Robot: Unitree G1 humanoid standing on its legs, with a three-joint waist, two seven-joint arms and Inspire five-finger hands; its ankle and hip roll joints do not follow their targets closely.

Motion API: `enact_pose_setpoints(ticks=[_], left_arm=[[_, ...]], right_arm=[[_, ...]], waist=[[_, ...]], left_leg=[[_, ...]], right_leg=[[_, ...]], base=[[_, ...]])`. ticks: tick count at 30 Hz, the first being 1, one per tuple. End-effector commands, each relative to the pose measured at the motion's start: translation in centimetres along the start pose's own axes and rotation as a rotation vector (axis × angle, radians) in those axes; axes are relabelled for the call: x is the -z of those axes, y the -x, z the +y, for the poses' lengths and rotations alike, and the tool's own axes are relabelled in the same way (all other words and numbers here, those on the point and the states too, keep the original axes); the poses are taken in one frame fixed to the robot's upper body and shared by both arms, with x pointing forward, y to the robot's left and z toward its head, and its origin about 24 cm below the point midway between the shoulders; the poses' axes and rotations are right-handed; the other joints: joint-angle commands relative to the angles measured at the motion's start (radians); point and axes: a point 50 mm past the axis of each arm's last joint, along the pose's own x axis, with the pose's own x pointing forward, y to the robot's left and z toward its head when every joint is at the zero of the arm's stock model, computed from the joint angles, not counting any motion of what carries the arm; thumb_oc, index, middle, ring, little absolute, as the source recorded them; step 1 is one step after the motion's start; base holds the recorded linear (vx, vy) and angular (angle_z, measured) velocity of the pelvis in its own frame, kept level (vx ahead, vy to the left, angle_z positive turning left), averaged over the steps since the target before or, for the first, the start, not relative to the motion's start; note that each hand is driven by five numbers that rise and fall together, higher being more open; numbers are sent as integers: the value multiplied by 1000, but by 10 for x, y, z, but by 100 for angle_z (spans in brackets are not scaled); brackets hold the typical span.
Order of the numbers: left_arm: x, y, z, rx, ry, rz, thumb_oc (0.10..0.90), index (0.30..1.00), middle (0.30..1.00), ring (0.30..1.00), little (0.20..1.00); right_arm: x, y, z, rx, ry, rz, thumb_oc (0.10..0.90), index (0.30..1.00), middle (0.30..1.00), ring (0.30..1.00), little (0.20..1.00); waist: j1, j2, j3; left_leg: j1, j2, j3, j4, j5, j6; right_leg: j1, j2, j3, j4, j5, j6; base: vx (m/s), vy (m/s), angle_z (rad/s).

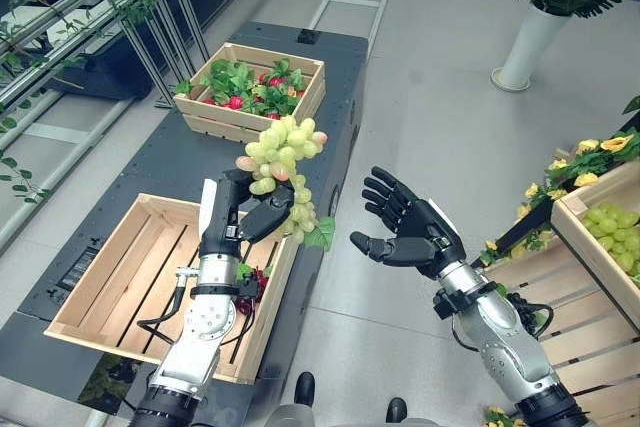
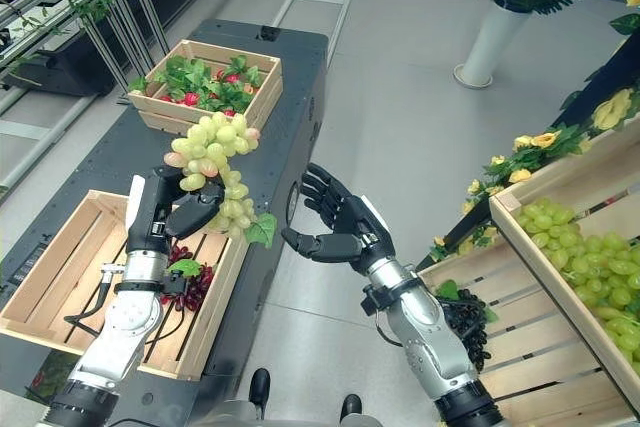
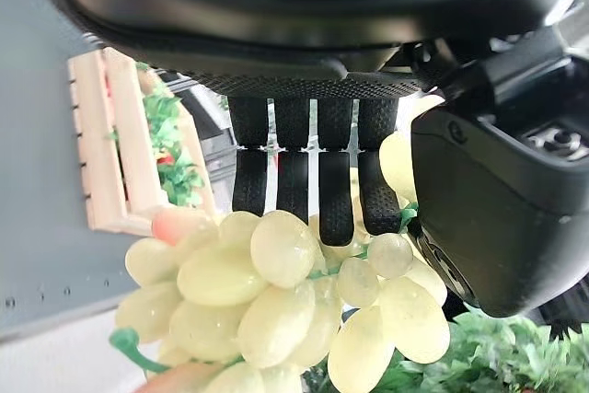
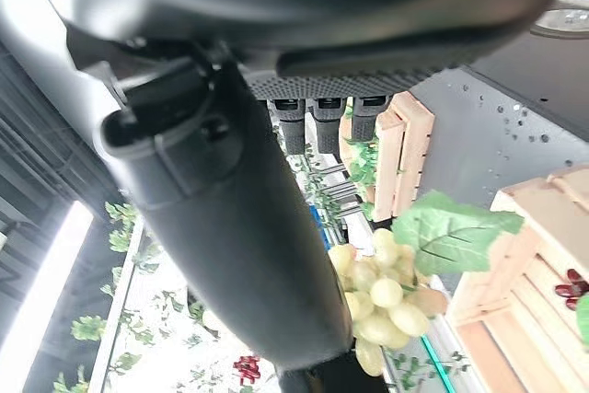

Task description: Pick up the fruits from the basket on one side to the basket on the other side

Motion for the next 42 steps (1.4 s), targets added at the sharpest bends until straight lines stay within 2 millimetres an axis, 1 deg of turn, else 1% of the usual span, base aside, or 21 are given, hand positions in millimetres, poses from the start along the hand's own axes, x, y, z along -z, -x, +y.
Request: enact_pose_setpoints(ticks=[1,9,10,14,17,22,26,31,39,42], left_arm=[[-62,-31,2,-58,78,-397,400,300,300,300,300],[-67,-30,-9,-61,214,-376,400,300,300,300,300],[-68,-29,-11,-48,265,-365,400,300,300,300,300],[-72,-28,-17,-15,354,-344,400,300,300,300,300],[-74,-26,-23,32,380,-339,400,300,300,300,300],[-75,-24,-27,73,410,-333,400,300,300,300,300],[-78,-22,-30,105,436,-344,400,300,300,300,300],[-79,-18,-37,165,430,-348,400,300,300,300,300],[-79,-16,-42,203,415,-370,400,300,300,300,300],[-81,-16,-44,213,441,-379,400,300,300,300,300]], right_arm=[[-46,-16,22,-120,80,-257,800,900,900,900,900],[-44,-21,28,-90,116,-248,800,900,900,900,900],[-42,-21,28,-69,136,-241,800,900,900,900,900],[-38,-23,27,-37,143,-232,800,900,900,900,900],[-39,-24,27,-27,138,-241,800,900,900,900,900],[-42,-24,26,-22,133,-248,800,900,900,900,900],[-40,-24,26,-11,127,-247,800,900,900,900,900],[-40,-23,26,-4,106,-258,800,900,900,900,900],[-42,-24,29,-59,41,-268,800,900,900,900,900],[-43,-25,32,-80,12,-268,800,900,900,900,900]], waist=[[-1,-11,-122],[0,-19,-118],[1,-20,-118],[1,-21,-115],[1,-22,-111],[0,-24,-109],[0,-23,-108],[-3,-25,-104],[-6,-26,-104],[-8,-28,-106]], left_leg=[[29,-30,-1,1,-106,7],[27,-32,-2,1,-106,8],[25,-33,-3,1,-105,9],[25,-32,-1,1,-104,11],[22,-33,0,1,-104,12],[20,-34,2,1,-104,13],[22,-33,4,1,-104,14],[21,-30,9,1,-104,16],[22,-28,12,1,-105,17],[23,-26,15,1,-105,16]], right_leg=[[-40,30,9,2,36,-43],[-42,30,5,2,40,-40],[-44,29,5,2,41,-39],[-46,29,6,2,44,-38],[-48,30,6,2,46,-37],[-51,31,9,2,48,-36],[-51,32,11,2,50,-35],[-52,32,12,2,51,-34],[-54,35,18,2,51,-33],[-54,36,20,2,51,-33]], base=[[0,0,0],[0,0,0],[0,0,0],[0,0,0],[0,0,0],[0,0,0],[0,0,0],[0,0,0],[0,0,0],[0,0,0]])
